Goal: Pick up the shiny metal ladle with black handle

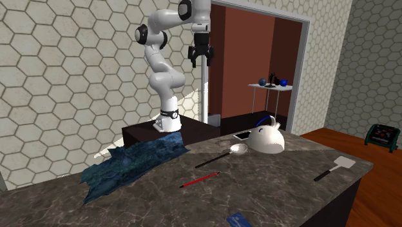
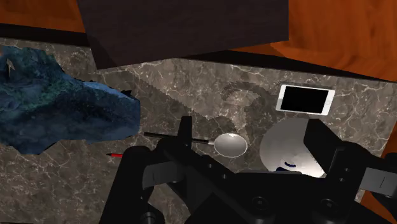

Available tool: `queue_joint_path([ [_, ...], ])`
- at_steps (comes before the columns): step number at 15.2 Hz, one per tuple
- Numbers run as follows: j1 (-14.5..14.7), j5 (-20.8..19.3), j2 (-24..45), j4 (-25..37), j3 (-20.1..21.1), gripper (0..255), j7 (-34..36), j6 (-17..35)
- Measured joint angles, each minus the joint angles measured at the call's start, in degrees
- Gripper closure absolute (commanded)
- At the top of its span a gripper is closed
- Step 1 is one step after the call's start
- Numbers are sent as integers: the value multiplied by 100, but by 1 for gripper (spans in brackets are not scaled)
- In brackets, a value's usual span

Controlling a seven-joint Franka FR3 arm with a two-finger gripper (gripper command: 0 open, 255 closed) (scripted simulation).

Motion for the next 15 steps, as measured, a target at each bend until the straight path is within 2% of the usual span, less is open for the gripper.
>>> queue_joint_path([
  [2, 22, -48, 15, -56, -34, 0, -115, 66],
  [7, 229, -450, 176, -706, -302, 0, -1194, 867],
  [15, 531, -1145, 1184, -1460, -820, 0, -3016, 2714],
])
